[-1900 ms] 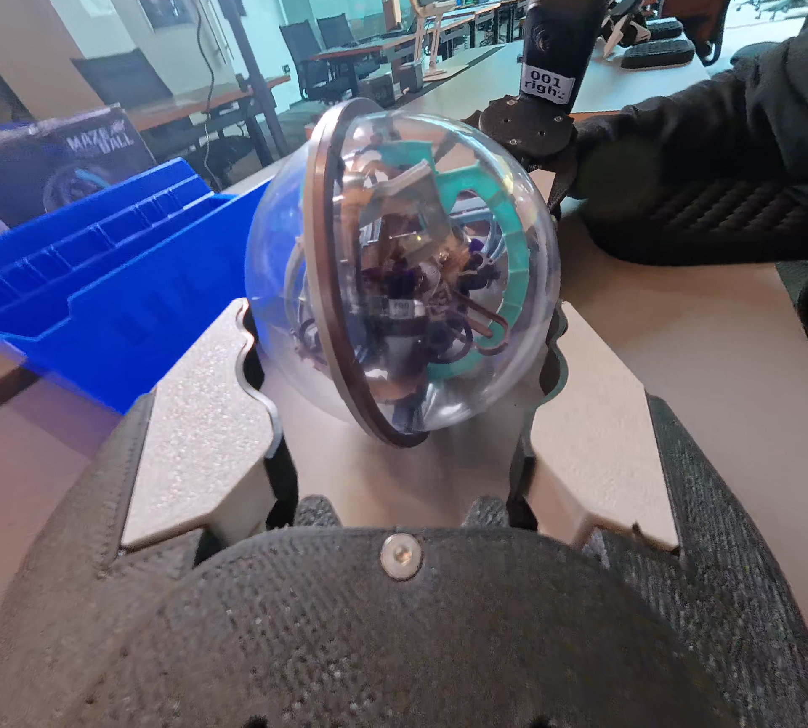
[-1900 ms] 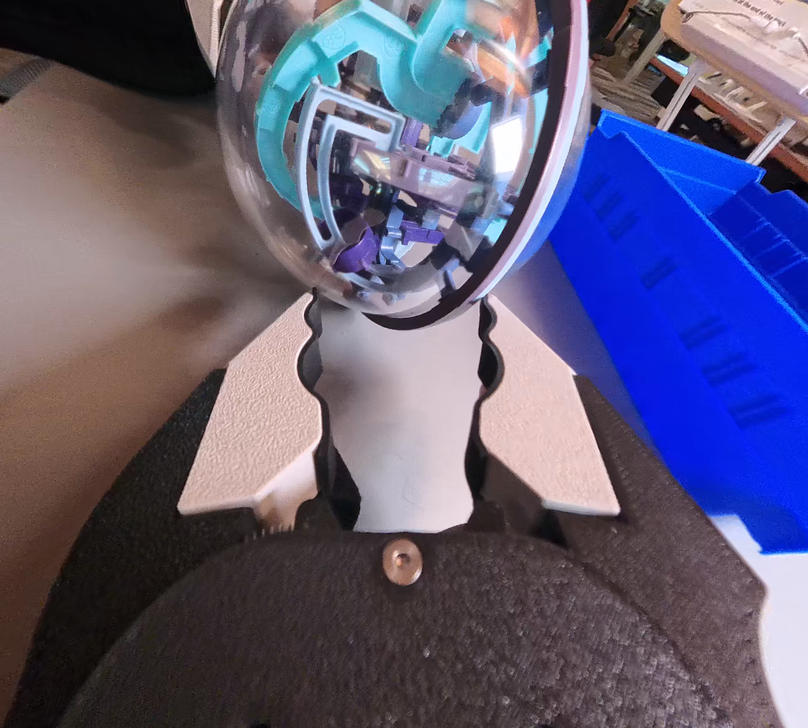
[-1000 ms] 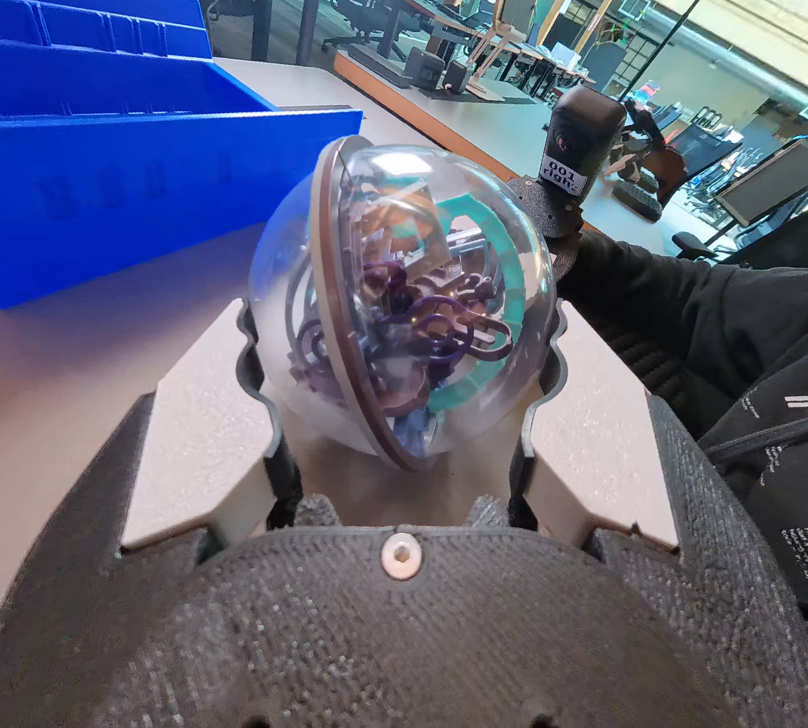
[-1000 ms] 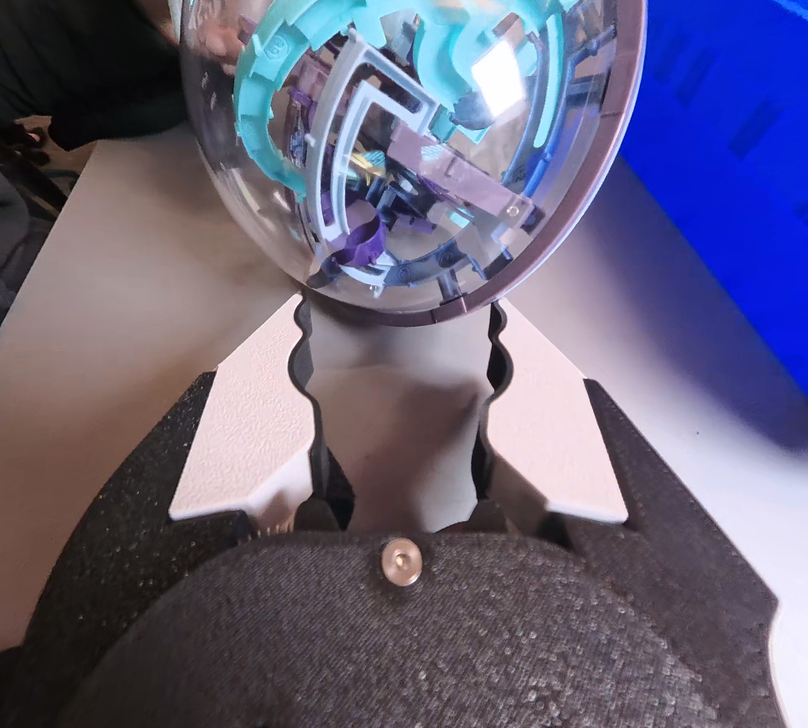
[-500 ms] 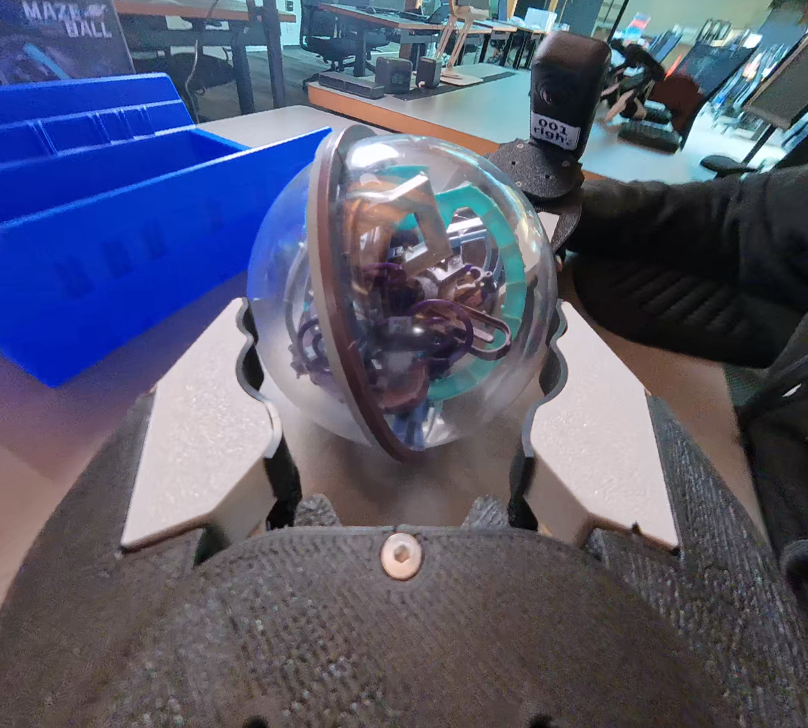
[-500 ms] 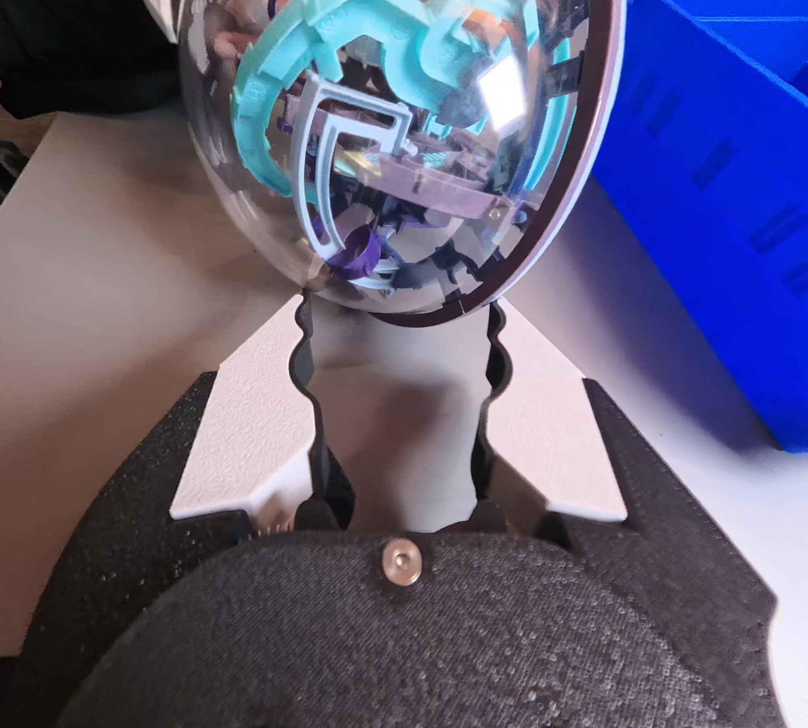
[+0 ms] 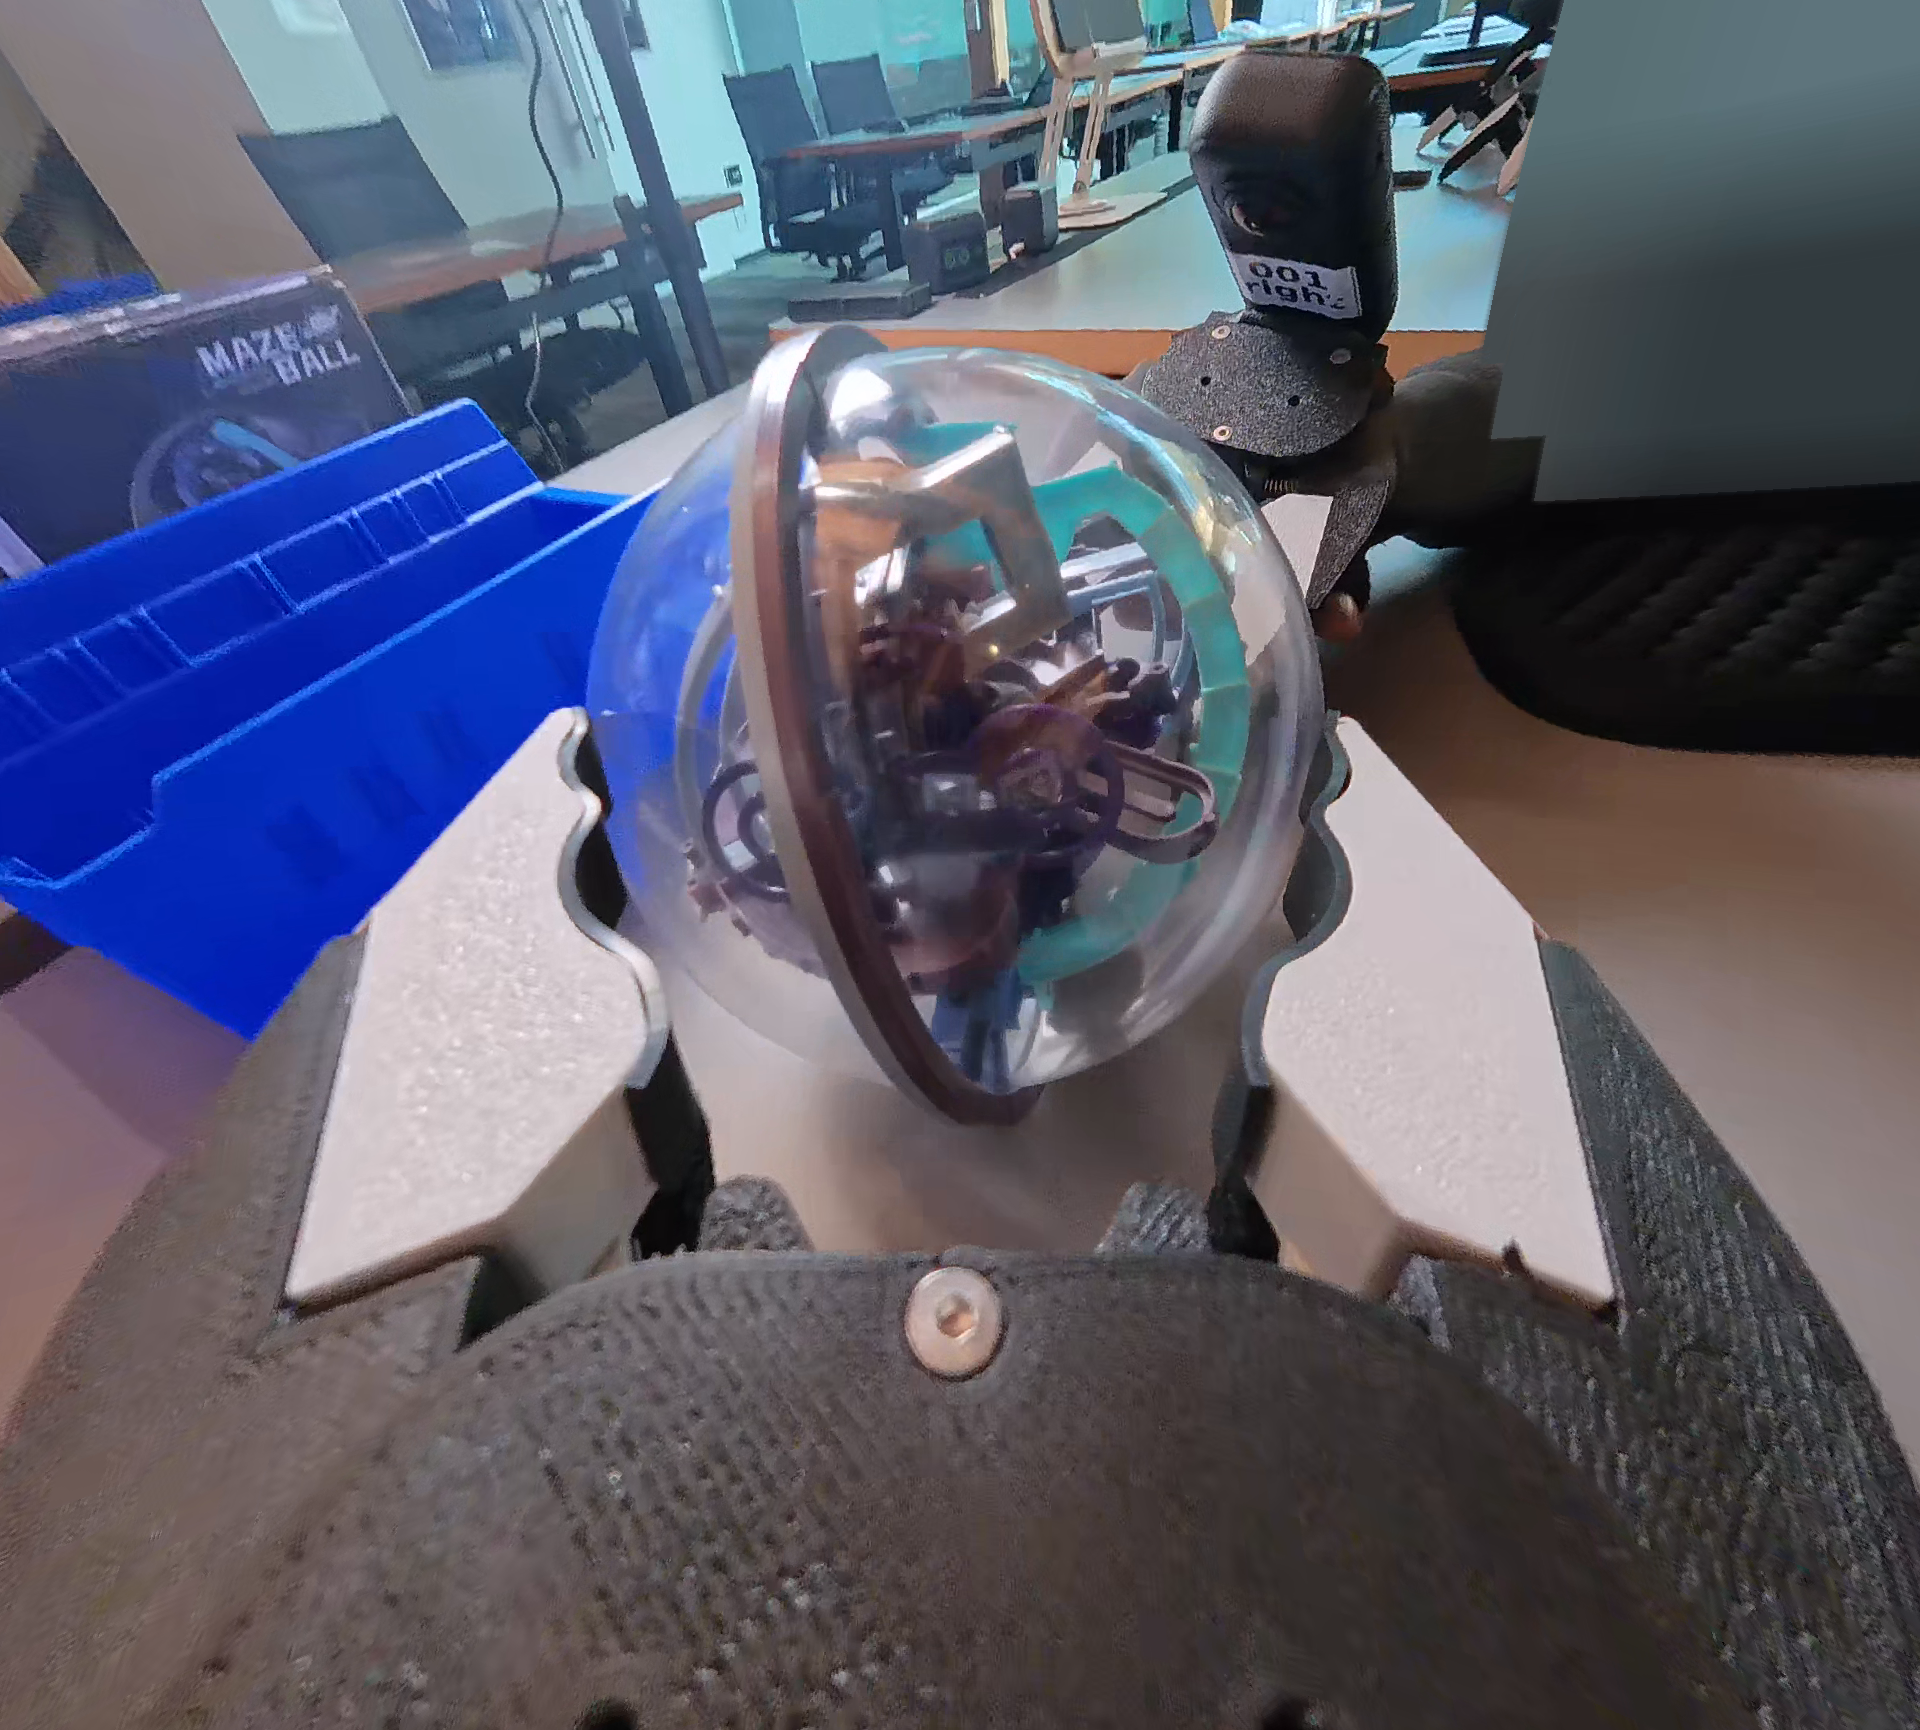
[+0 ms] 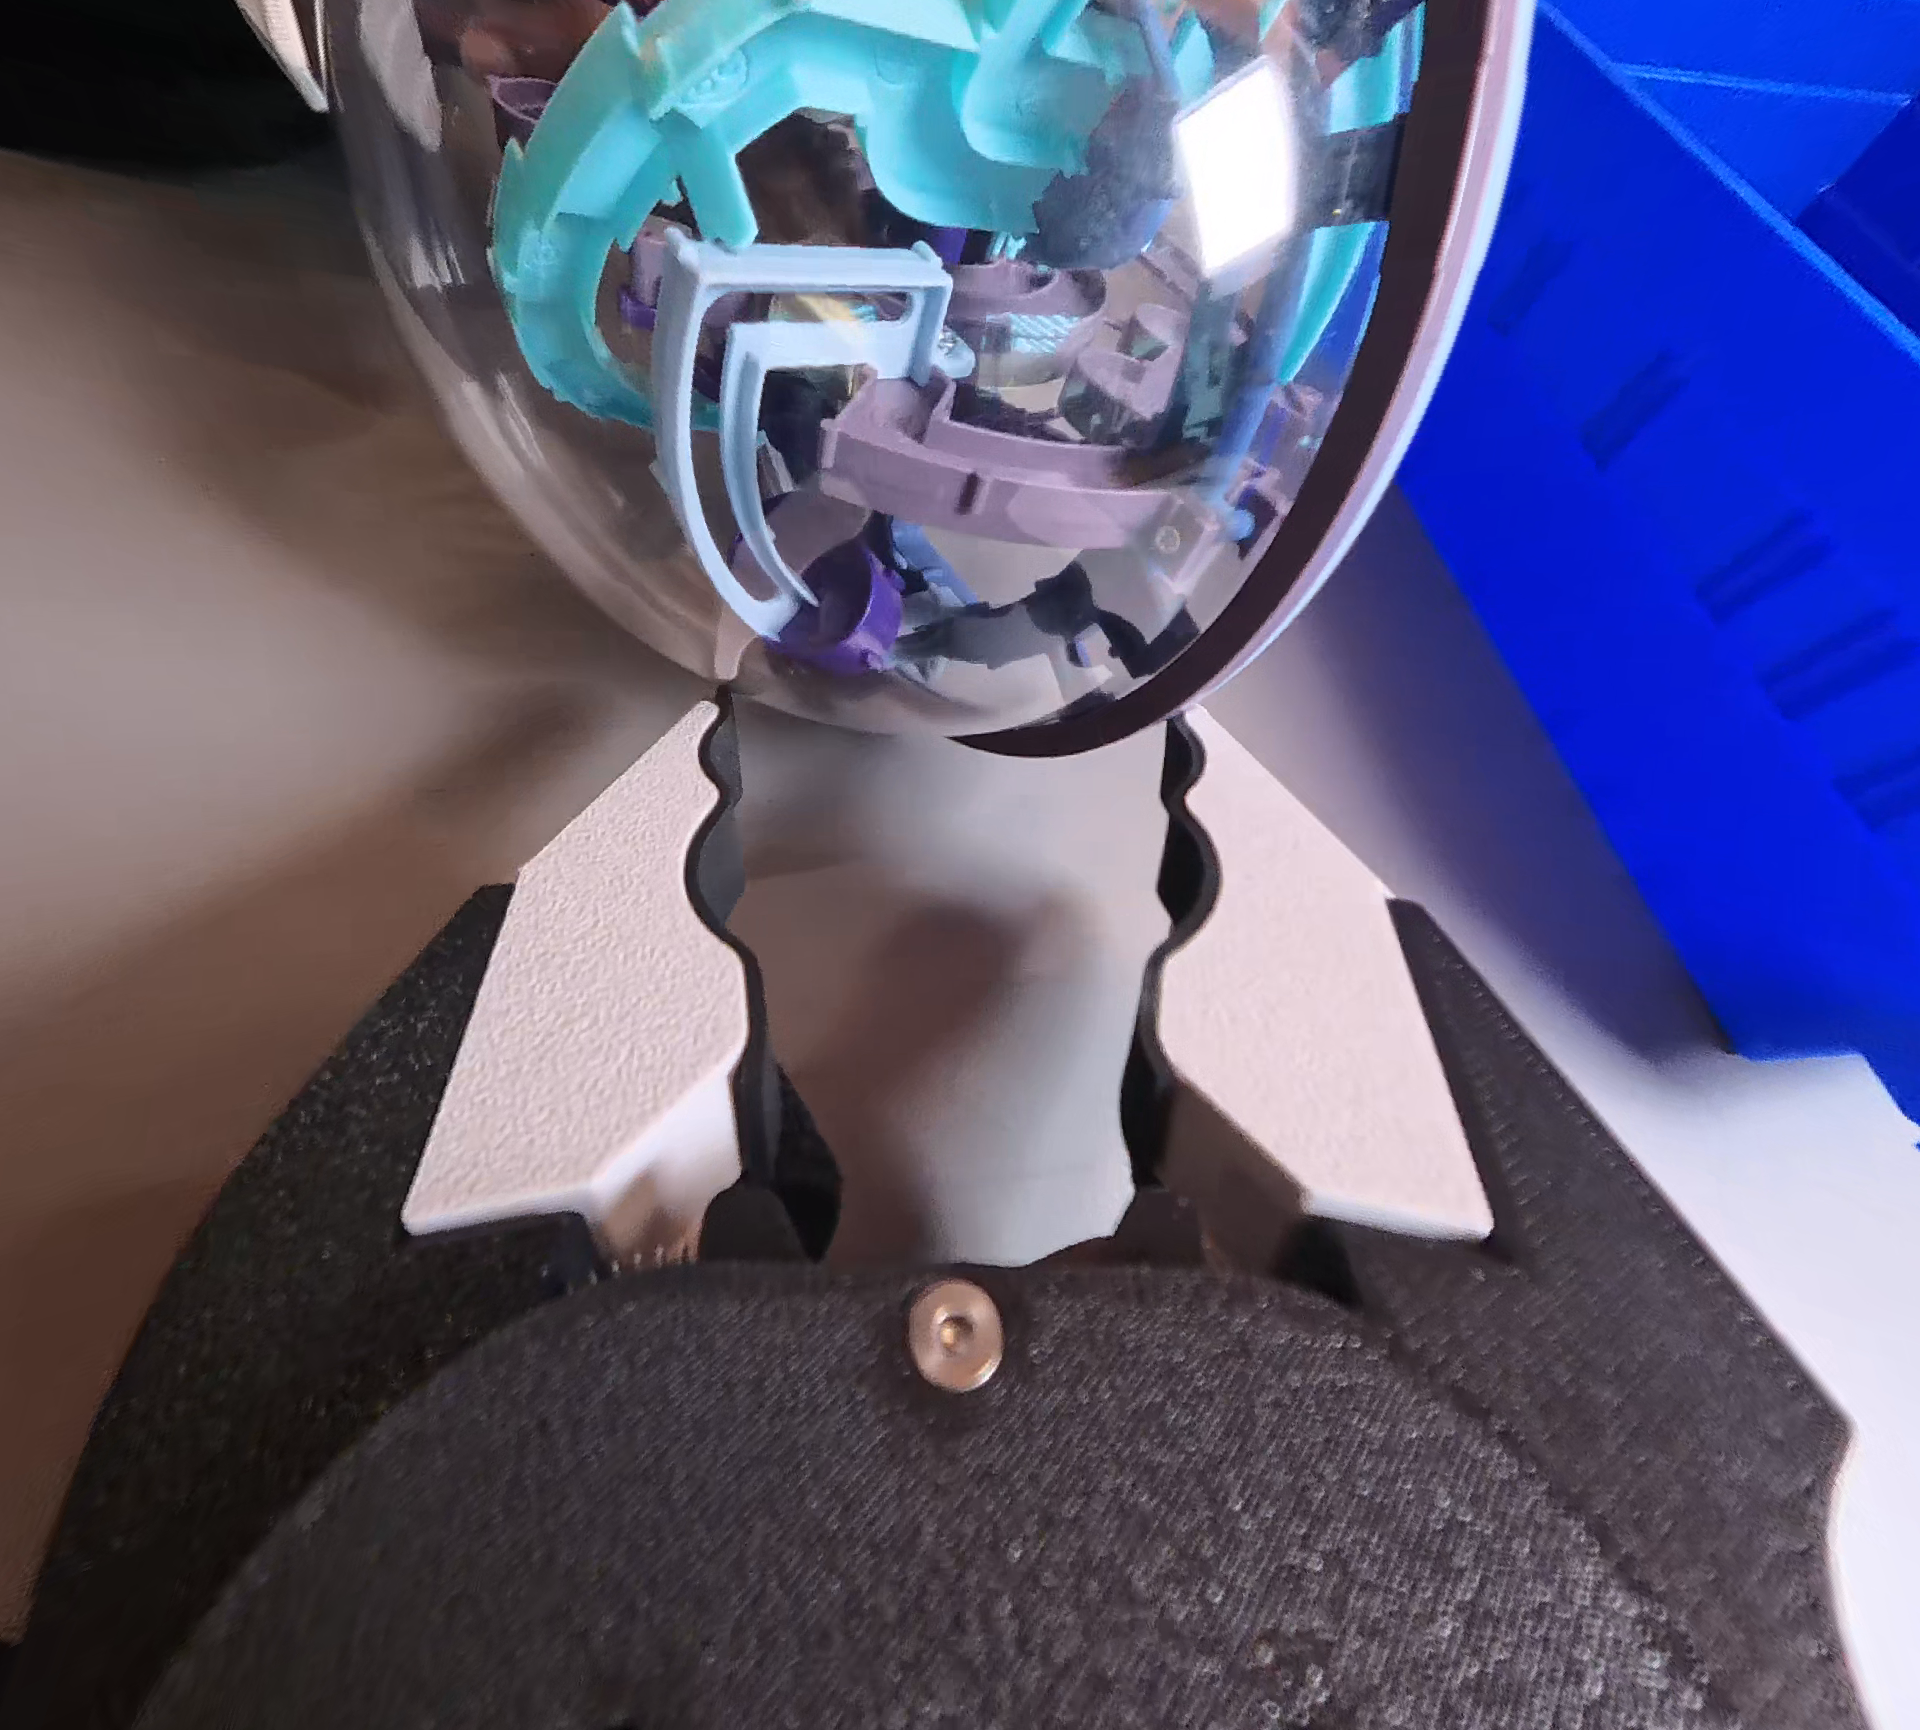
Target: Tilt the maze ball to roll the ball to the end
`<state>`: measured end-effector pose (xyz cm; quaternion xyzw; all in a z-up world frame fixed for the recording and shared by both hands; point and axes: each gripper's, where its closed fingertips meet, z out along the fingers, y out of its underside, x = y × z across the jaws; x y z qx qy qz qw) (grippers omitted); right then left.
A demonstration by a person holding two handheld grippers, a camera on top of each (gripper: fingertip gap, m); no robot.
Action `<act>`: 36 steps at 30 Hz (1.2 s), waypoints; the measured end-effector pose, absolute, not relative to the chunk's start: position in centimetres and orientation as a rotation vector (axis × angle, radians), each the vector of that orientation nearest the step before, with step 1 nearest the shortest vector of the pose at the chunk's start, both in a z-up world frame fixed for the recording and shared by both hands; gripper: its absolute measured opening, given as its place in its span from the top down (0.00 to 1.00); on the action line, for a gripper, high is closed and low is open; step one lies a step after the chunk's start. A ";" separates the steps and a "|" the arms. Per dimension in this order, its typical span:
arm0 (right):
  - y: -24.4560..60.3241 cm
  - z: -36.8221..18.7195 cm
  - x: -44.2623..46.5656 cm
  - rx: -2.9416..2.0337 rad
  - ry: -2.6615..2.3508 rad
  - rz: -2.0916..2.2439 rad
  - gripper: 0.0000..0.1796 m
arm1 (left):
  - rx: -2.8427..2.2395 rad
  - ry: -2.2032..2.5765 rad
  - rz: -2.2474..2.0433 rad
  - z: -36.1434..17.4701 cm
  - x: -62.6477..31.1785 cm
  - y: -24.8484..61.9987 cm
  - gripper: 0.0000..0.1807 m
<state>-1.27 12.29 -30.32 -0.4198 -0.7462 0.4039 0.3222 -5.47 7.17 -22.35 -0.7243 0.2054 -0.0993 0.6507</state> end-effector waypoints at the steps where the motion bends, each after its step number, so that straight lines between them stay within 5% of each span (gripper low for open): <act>1: 12.3 -30.2 -1.3 -1.095 -1.956 1.060 0.55 | -1.627 0.474 -0.219 -22.3 -5.4 7.1 0.27; 9: 12.7 -25.6 -1.6 -0.927 -1.874 1.022 0.55 | -1.407 0.537 -0.129 -19.9 -5.6 7.1 0.24; 23: 13.1 -10.6 -0.8 -0.537 -1.659 0.743 0.55 | -0.886 0.858 0.227 -4.9 -1.2 4.9 0.24; 36: 13.4 -8.8 0.4 -0.555 -1.596 0.763 0.56 | -0.826 1.003 0.297 -1.7 2.9 4.7 0.24</act>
